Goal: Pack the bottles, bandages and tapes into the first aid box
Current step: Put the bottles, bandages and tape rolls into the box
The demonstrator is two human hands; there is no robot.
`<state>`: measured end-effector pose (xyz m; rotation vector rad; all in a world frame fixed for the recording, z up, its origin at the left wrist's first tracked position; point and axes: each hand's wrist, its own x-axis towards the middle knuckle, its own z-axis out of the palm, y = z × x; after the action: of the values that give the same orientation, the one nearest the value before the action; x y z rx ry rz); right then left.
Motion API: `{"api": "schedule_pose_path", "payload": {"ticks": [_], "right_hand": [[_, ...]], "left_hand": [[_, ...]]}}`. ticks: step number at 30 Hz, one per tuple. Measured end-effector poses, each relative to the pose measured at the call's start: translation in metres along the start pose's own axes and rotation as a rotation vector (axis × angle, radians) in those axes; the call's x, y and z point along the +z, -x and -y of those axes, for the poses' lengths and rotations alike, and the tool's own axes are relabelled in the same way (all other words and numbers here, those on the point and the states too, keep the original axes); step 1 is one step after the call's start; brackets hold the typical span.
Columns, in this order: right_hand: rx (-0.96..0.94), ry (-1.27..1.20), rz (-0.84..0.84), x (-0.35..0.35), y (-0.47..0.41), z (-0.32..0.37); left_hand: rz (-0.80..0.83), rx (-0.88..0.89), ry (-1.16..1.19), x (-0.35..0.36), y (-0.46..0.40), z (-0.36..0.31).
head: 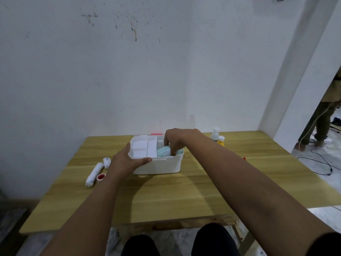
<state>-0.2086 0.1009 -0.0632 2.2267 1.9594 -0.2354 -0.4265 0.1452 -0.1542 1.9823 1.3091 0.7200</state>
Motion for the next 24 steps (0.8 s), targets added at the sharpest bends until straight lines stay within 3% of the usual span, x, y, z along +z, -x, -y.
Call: {"api": "schedule_pose_path", "payload": {"ticks": [16,24], "right_hand": [[-0.038,0.009,0.050,0.002,0.000,0.004],[-0.004,-0.187,-0.016,0.022,-0.007,0.011]], "left_hand": [[0.030,0.008,-0.017,-0.006,0.005,-0.004],[0.000,0.018,-0.033,-0.002,0.008,-0.010]]}}
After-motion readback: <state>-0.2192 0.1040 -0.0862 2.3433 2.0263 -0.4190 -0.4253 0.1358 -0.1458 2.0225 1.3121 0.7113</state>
